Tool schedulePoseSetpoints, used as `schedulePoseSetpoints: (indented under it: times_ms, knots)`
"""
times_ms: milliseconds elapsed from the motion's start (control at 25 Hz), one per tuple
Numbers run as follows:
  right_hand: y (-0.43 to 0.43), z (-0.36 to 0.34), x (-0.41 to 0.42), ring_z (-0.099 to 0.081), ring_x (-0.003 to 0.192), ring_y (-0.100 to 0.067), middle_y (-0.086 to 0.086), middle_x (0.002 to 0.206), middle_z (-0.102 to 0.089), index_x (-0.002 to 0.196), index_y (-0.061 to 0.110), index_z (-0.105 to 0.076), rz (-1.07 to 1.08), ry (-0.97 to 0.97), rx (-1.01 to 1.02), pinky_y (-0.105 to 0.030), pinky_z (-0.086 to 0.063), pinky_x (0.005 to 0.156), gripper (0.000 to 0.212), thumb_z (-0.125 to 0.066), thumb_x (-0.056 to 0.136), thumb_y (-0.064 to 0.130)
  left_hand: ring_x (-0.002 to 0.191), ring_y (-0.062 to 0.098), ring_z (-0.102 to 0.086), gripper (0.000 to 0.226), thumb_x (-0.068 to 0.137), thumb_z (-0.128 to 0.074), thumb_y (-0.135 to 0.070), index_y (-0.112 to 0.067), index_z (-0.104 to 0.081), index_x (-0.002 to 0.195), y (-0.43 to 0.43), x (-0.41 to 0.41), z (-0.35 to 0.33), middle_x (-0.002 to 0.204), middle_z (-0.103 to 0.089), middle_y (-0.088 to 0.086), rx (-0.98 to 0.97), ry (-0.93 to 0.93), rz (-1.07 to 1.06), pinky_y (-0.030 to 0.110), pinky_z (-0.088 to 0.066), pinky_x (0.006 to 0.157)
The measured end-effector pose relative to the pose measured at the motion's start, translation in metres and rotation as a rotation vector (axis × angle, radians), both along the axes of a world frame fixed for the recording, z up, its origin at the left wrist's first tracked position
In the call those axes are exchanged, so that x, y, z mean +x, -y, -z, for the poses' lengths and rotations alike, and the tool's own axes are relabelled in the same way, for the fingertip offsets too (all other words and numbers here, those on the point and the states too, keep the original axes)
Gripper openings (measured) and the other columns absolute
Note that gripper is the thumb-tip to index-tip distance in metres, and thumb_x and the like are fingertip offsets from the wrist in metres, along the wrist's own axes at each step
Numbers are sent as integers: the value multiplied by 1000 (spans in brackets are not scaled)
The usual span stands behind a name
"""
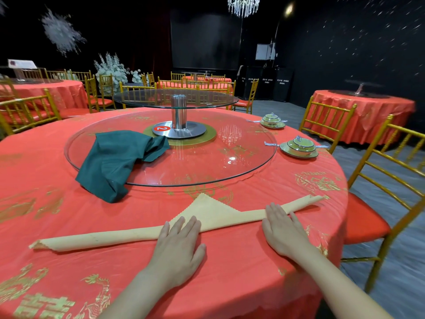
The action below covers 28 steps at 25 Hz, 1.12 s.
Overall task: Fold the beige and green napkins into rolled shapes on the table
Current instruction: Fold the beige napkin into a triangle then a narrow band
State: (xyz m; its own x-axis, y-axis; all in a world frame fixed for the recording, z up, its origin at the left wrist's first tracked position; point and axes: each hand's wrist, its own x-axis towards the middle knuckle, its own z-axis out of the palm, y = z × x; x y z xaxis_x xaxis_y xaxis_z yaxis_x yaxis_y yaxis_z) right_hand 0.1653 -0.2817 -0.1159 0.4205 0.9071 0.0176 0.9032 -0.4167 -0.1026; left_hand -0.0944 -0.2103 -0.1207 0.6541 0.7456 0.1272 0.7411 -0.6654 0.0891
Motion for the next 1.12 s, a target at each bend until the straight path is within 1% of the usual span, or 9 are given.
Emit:
schedulePoseSetpoints:
  times_ms: [160, 440, 720, 840, 920, 960, 1040, 1080, 1120]
  knots:
    - [3, 0, 25, 2, 145, -10, 1, 159, -1, 151, 16, -7, 87, -58, -9, -38, 0, 118, 56, -13, 99, 38, 146, 17, 0, 93, 67, 12, -60, -24, -9, 150, 0, 0, -1, 158, -4, -8, -7, 6, 4, 41, 5, 116]
    - [11, -2, 65, 0, 145, -11, 2, 159, -2, 151, 16, -7, 230, -91, -18, -40, -2, 118, 57, -11, 99, 38, 146, 17, 1, 94, 66, 12, -60, -24, -8, 150, 0, 0, -1, 158, -3, -9, -11, -1, 3, 41, 5, 116]
    - [11, 4, 71, -1, 145, -11, 2, 159, -6, 151, 16, -10, 278, -70, 40, -40, -1, 118, 57, -10, 98, 38, 146, 18, 1, 93, 66, 12, -59, -25, -6, 150, 0, 1, -1, 158, -2, -9, -14, -1, 1, 42, 6, 115]
    - [11, -1, 62, 3, 146, -13, -1, 159, -1, 151, 13, -5, 288, -51, 58, -40, 1, 119, 58, -11, 99, 37, 146, 19, 0, 88, 67, 11, -58, -31, -4, 150, 2, 1, -1, 158, -3, -9, -18, 6, 1, 44, 6, 115]
    - [5, -7, 38, 6, 146, -14, -2, 159, 2, 150, 13, -2, 212, -1, 96, -40, 3, 118, 59, -14, 98, 37, 146, 19, -1, 87, 67, 11, -58, -33, -4, 150, 2, 2, -1, 158, -4, -9, -23, 9, -1, 45, 6, 115]
    - [0, -10, 19, 7, 145, -13, -1, 159, 3, 150, 13, -1, 119, 21, 116, -38, 5, 118, 61, -11, 96, 40, 146, 19, -1, 88, 67, 12, -57, -33, -4, 149, 2, 3, -1, 158, -3, -9, -21, 1, 0, 45, 6, 115]
    - [-10, -10, -33, 8, 145, -11, 1, 159, 3, 151, 15, -1, -138, 24, 150, -34, 9, 116, 79, 7, 80, 48, 145, 20, -2, 88, 66, 12, -57, -32, -5, 149, 1, 3, 0, 159, -3, -9, -12, -17, 0, 46, 5, 115]
    - [-14, -9, -59, 10, 144, -10, 1, 158, 3, 151, 15, -2, -254, 3, 148, -31, 12, 114, 88, 12, 71, 48, 145, 20, -3, 89, 66, 12, -57, -32, -5, 149, 1, 4, 0, 159, -3, -9, -10, -19, -4, 47, 4, 115]
    - [-17, -6, -81, 14, 143, -9, 0, 159, 1, 151, 15, -4, -341, -21, 148, -28, 15, 112, 91, 12, 67, 47, 145, 20, -3, 89, 66, 12, -57, -31, -5, 150, 1, 4, 0, 159, -3, -8, -12, -22, -7, 47, 4, 115]
